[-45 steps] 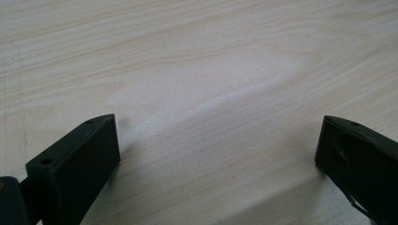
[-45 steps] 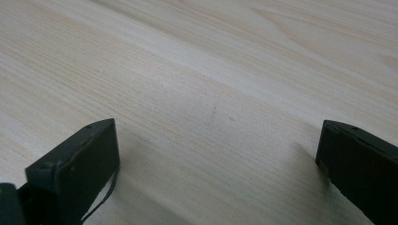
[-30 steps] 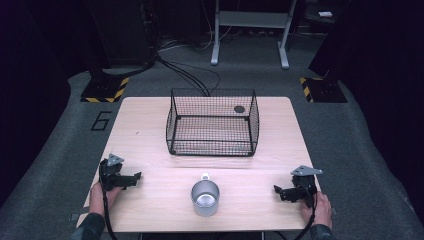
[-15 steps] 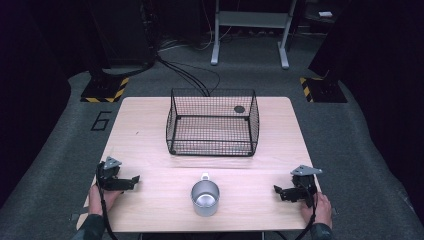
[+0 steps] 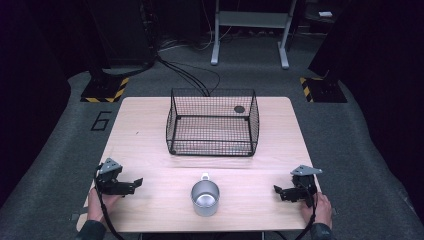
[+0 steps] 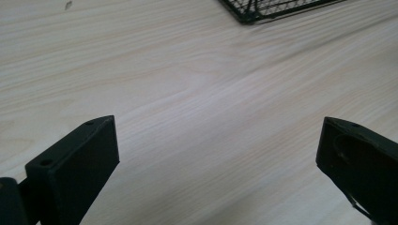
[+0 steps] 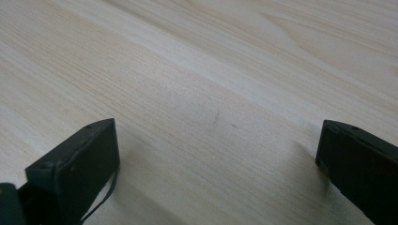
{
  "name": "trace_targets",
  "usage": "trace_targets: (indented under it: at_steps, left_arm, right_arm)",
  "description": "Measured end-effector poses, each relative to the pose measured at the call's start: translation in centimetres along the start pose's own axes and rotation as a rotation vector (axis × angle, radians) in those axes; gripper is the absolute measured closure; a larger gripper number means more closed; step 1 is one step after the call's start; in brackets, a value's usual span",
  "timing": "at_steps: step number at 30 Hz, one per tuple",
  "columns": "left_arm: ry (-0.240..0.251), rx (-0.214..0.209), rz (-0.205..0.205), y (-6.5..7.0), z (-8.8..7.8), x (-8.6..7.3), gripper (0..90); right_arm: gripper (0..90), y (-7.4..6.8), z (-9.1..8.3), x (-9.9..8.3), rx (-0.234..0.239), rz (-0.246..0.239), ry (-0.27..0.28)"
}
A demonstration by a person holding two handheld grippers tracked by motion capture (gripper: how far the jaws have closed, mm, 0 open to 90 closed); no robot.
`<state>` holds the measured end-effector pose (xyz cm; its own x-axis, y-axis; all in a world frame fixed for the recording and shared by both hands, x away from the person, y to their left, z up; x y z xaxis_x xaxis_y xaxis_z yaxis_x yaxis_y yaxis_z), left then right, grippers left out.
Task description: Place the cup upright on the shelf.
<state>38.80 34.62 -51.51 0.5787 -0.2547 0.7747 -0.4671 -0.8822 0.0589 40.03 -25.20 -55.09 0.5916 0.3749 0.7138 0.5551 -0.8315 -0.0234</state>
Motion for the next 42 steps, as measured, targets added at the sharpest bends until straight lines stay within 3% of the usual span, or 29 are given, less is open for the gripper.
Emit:
trace_targets:
  at_steps: [33, 42]
  left_arm:
    - [0.071, -0.229, 0.149, 8.9, -2.8, 3.1, 0.0]
    - [0.081, -0.291, 0.206, 11.5, -3.2, 3.8, 0.0]
  right_arm:
    - [0.0, 0.0, 0.0, 0.0, 0.001, 0.001, -0.001]
    - [0.0, 0.0, 0.0, 0.0, 0.001, 0.001, 0.0]
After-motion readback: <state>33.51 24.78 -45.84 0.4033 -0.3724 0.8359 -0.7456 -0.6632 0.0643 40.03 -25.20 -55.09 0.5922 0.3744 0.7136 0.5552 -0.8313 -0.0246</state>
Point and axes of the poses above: each handheld gripper's, and its own axes: z roughly forward along the jaws, x roughly out of its top, y roughly to its right, the point moved 3 cm from there along z, roughly forward along the jaws, and after that the axes turned 2 degrees about x, right-handed, at the moved point
